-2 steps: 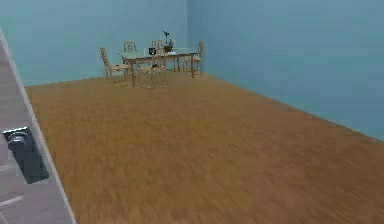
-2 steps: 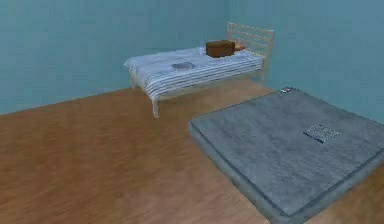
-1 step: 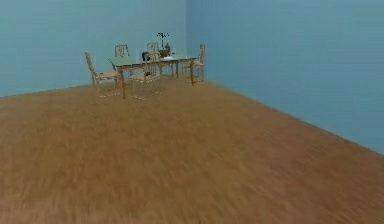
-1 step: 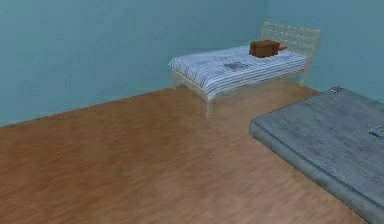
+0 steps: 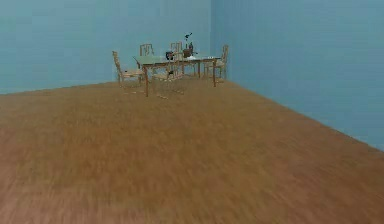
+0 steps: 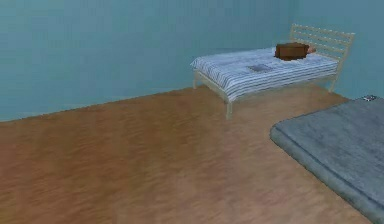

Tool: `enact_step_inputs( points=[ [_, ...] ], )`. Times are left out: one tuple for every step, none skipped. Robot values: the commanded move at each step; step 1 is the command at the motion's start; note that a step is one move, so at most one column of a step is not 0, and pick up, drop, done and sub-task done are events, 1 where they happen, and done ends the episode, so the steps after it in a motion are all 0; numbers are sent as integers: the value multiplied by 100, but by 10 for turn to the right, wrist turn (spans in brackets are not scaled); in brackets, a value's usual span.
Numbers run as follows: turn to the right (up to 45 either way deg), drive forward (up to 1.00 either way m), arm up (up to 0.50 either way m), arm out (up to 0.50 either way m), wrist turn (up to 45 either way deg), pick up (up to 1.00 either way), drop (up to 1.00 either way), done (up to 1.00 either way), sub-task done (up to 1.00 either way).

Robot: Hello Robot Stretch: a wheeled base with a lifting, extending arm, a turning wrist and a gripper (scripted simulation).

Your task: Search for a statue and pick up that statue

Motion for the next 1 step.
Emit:
enact_step_inputs(
  points=[
    [0,100,0,0,0,0,0,0,0]
  ],
)
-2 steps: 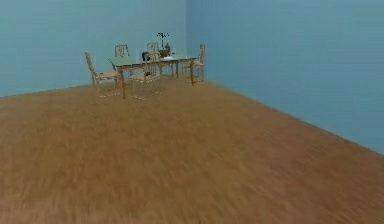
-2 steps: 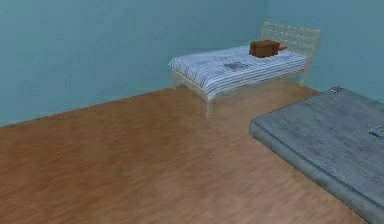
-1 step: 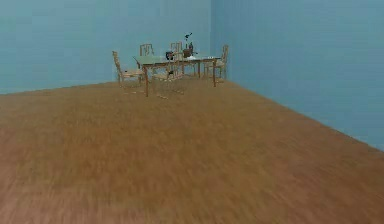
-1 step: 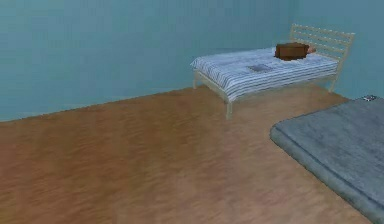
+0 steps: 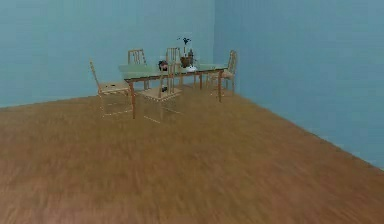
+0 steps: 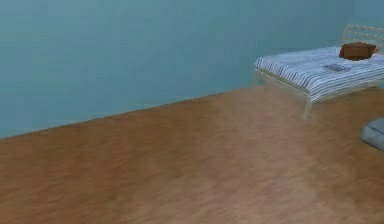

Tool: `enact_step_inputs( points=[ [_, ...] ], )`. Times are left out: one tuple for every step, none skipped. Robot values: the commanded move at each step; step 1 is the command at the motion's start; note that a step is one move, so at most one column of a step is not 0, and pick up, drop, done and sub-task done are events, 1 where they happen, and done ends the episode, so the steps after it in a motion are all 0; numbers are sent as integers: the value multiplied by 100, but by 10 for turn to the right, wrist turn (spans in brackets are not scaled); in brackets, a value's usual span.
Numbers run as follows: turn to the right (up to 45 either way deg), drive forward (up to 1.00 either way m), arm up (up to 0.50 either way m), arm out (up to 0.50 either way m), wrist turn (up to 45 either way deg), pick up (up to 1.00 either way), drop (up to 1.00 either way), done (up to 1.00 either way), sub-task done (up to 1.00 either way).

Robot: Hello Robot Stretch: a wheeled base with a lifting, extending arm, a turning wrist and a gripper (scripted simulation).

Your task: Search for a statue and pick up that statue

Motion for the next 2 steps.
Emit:
enact_step_inputs(
  points=[
    [0,100,0,0,0,0,0,0,0],
    [-30,0,0,0,0,0,0,0,0]
  ],
)
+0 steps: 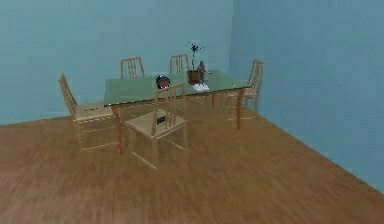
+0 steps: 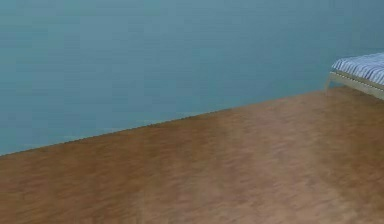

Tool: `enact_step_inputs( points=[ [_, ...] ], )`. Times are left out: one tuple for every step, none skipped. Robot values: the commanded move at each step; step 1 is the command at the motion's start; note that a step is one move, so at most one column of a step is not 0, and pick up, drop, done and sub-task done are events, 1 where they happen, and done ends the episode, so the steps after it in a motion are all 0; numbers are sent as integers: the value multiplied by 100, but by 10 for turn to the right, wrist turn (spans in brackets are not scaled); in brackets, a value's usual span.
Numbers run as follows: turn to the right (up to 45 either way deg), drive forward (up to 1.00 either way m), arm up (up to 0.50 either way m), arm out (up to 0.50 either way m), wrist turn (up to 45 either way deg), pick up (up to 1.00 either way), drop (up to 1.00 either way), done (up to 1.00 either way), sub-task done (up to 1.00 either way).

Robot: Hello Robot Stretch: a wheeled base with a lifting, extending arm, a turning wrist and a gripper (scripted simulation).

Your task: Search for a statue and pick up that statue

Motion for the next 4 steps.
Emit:
enact_step_inputs(
  points=[
    [0,100,0,0,0,0,0,0,0],
    [-90,0,0,0,0,0,0,0,0],
    [0,20,0,0,0,0,0,0,0],
    [-450,0,0,0,0,0,0,0,0]
  ],
)
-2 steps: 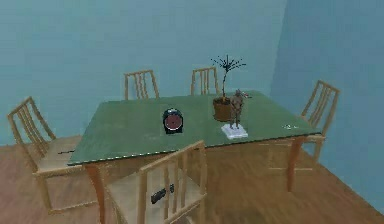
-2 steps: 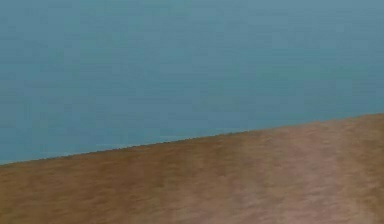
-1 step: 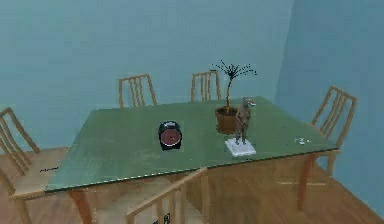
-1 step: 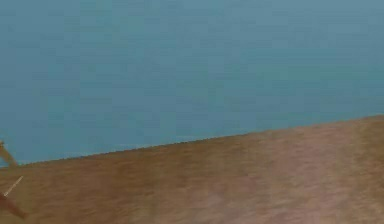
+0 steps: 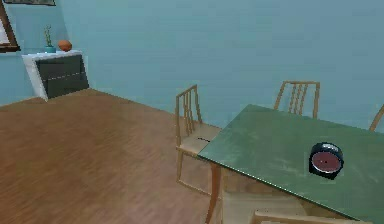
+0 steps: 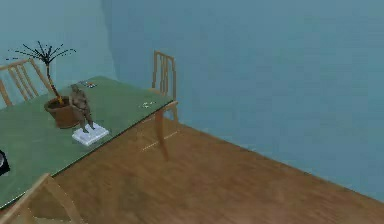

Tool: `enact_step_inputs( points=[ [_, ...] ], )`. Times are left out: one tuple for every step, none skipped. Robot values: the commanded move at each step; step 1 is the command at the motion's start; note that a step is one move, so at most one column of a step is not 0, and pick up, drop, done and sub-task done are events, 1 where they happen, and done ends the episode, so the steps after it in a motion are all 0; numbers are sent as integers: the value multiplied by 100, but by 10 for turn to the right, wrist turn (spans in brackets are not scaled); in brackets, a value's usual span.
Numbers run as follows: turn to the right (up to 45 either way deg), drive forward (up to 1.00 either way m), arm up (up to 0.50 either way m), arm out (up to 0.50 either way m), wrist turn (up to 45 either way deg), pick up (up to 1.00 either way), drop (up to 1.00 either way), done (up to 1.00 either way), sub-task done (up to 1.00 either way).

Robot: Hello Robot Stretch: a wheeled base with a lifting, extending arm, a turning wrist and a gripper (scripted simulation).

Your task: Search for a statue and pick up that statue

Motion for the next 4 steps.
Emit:
enact_step_inputs(
  points=[
    [-270,0,0,0,0,0,0,0,0],
    [450,0,0,0,0,0,0,0,0],
    [450,0,0,0,0,0,0,0,0],
    [90,0,0,0,0,0,0,0,0]
  ],
)
